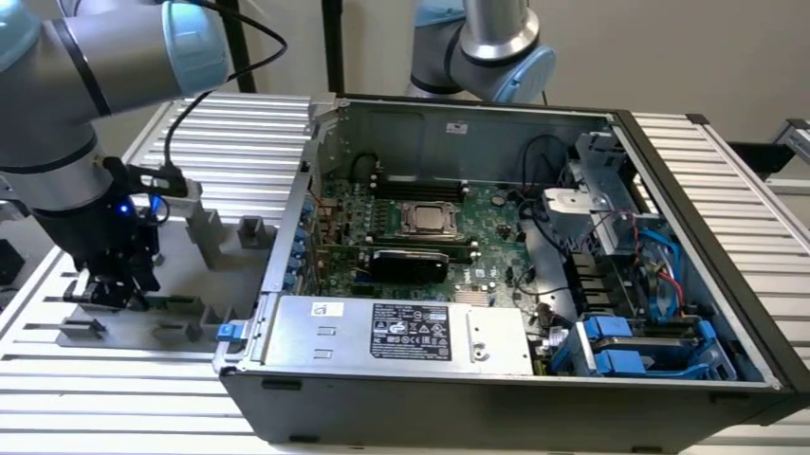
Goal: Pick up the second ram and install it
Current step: 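Pick up the second ram and move it above second insertion slot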
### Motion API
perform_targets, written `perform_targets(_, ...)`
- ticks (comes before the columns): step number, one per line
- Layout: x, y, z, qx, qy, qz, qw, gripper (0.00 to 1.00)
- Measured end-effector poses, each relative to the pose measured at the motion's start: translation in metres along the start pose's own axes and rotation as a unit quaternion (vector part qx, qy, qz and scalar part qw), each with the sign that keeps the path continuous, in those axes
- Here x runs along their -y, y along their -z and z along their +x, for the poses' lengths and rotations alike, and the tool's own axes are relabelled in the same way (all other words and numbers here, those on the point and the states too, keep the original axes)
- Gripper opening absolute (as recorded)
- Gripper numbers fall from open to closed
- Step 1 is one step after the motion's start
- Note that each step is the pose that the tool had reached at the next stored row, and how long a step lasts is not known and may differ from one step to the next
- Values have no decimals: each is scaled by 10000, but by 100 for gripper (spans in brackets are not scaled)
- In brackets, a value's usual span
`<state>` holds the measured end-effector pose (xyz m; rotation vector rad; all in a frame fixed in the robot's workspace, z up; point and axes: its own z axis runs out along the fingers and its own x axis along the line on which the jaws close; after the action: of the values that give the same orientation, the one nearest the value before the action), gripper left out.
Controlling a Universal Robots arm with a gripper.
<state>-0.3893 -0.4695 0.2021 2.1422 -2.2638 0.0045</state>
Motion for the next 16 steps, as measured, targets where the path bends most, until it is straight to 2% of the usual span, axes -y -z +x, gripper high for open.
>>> perform_targets(9, -15, -13, 1, -3, 160, 2, 9999, 100)
perform_targets(16, -14, -21, 1, -3, 163, 3, 9999, 100)
